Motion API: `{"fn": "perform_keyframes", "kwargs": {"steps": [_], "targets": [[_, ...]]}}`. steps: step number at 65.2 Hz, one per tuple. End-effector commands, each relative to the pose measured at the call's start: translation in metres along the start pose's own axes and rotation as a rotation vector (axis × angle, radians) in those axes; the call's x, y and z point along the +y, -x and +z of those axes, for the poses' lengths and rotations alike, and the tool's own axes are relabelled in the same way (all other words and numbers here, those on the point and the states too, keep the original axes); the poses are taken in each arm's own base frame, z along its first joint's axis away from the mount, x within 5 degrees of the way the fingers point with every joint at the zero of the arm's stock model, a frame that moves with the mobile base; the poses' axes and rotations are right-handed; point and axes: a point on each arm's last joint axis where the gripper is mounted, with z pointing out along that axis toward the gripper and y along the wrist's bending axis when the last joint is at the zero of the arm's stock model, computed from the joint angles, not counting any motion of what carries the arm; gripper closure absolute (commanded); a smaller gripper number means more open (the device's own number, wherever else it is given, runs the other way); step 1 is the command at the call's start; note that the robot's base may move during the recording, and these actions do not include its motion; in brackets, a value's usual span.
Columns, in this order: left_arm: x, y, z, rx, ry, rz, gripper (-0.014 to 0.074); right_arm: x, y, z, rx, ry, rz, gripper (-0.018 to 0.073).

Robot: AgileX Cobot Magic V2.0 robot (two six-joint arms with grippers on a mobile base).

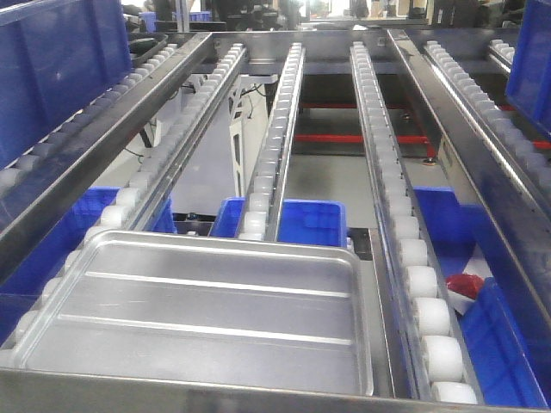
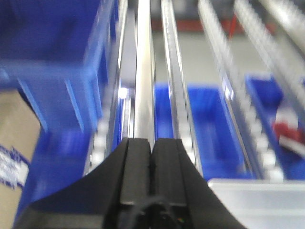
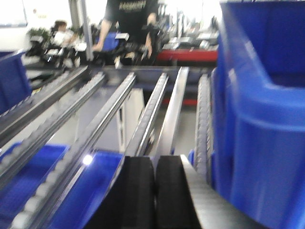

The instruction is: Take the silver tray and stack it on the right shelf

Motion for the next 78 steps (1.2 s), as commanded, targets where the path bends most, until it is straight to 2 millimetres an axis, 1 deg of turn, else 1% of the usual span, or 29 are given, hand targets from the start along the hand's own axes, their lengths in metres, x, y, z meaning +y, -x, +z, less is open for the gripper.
{"fn": "perform_keyframes", "kwargs": {"steps": [1,5,8,13,15,19,27,30,36,43,50,57,61,68,72,78], "targets": [[0.0,0.018,0.019,0.01,-0.01,-0.027,0.0691,0.004,0.017,0.009,-0.019,0.039,0.024,0.0269],[0.0,0.02,0.03,0.058,-0.023,-0.048,0.0685,0.006,0.016,0.014,0.014,0.068,0.032,0.0191],[-0.001,0.018,0.038,0.105,-0.032,-0.045,0.0685,0.008,0.014,0.017,0.039,0.089,0.032,0.0155],[-0.003,0.016,0.046,0.159,-0.065,-0.029,0.0685,0.012,0.012,0.022,0.075,0.131,0.037,0.013],[-0.005,0.015,0.048,0.182,-0.081,-0.026,0.067,0.014,0.011,0.023,0.083,0.146,0.041,0.013],[-0.007,0.012,0.05,0.22,-0.11,-0.045,0.0577,0.018,0.009,0.026,0.106,0.186,0.05,0.013],[-0.009,0.008,0.053,0.264,-0.133,-0.071,0.0283,0.028,0.004,0.032,0.163,0.277,0.075,0.013],[-0.011,0.008,0.053,0.268,-0.143,-0.089,0.0232,0.031,0.002,0.035,0.171,0.3,0.078,0.013],[-0.012,0.007,0.052,0.28,-0.154,-0.096,0.0248,0.037,0.001,0.043,0.202,0.319,0.093,0.013],[-0.013,0.005,0.052,0.3,-0.16,-0.079,0.0269,0.047,0.006,0.054,0.324,0.356,0.147,0.0132],[-0.028,0.0,0.057,0.353,-0.244,-0.038,0.0269,0.062,0.01,0.067,0.482,0.406,0.12,0.0132],[-0.043,-0.009,0.062,0.451,-0.316,0.063,0.0269,0.082,0.008,0.084,0.647,0.458,0.087,0.0132],[-0.047,-0.015,0.065,0.511,-0.329,0.101,0.0269,0.096,0.002,0.095,0.737,0.47,0.097,0.0132],[-0.048,-0.021,0.074,0.577,-0.294,0.045,0.0269,0.116,-0.014,0.118,0.87,0.438,0.146,0.0133],[-0.048,-0.024,0.08,0.601,-0.274,0.041,0.0269,0.123,-0.026,0.131,0.932,0.389,0.18,0.0134],[-0.047,-0.026,0.09,0.636,-0.23,0.006,0.0269,0.128,-0.043,0.148,0.998,0.302,0.189,0.0134]]}}
